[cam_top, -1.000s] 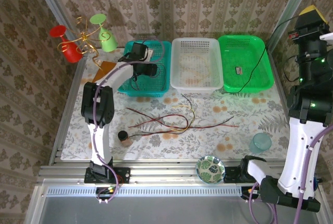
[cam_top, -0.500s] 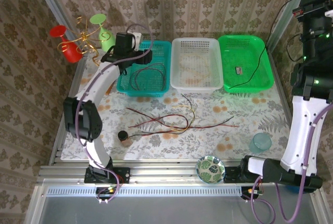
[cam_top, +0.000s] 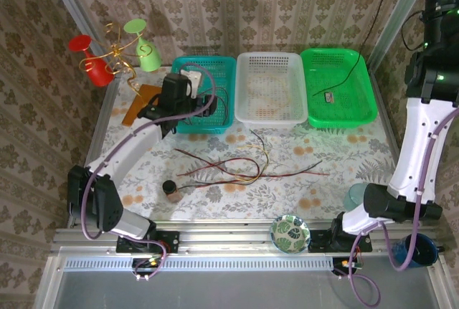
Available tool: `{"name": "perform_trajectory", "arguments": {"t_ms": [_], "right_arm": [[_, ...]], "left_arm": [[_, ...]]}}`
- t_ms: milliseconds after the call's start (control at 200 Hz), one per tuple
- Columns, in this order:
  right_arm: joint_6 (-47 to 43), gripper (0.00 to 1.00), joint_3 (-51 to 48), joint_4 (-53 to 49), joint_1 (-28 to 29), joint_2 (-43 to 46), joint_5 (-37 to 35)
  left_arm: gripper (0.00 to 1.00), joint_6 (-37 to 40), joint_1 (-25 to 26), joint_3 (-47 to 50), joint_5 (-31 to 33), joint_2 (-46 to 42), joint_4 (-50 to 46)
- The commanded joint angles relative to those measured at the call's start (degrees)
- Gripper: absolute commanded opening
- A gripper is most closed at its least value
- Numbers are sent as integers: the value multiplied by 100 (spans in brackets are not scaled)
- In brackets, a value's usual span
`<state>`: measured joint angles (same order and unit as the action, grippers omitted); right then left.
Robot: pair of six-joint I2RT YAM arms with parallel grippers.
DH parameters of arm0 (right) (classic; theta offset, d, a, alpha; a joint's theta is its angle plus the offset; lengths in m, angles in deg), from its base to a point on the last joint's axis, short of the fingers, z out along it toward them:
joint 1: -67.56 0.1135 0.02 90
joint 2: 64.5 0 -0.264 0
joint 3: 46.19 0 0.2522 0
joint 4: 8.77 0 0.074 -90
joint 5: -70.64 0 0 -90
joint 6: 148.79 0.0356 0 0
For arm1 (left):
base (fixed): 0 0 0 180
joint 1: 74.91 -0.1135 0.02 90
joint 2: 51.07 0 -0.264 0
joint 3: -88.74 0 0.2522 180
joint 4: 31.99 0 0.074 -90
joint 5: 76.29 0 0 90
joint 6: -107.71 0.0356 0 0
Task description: Untangle the cables
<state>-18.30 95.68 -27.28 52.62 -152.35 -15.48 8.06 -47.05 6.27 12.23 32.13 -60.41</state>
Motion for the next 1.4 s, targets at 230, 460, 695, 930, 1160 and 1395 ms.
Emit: {"name": "perform_trajectory", "arguments": {"t_ms": [230, 460, 695, 930, 1160, 1395], "right_arm": [[-848, 0, 168, 305, 108, -876, -75], [-1521, 0, -1807, 913, 370, -982, -238], [-2111, 0, -3449, 1029, 665, -1159, -563], [-2003, 0, -4045, 912, 694, -1561, -93], [-1801, 0, -3168, -656, 694, -2321, 15], [-1558, 0, -3003, -1240, 694, -3010, -794]], "left_arm": [[84, -405, 443, 641, 492, -726, 305], [84, -517, 628, 973, 686, -1021, 311], [84, -573, 720, 1190, 805, -1320, 132], [84, -731, 824, 1412, 940, -1581, 92], [84, -867, 1002, 1553, 1096, -1690, 59], [84, -924, 1249, 1641, 1307, -1761, -60]]}}
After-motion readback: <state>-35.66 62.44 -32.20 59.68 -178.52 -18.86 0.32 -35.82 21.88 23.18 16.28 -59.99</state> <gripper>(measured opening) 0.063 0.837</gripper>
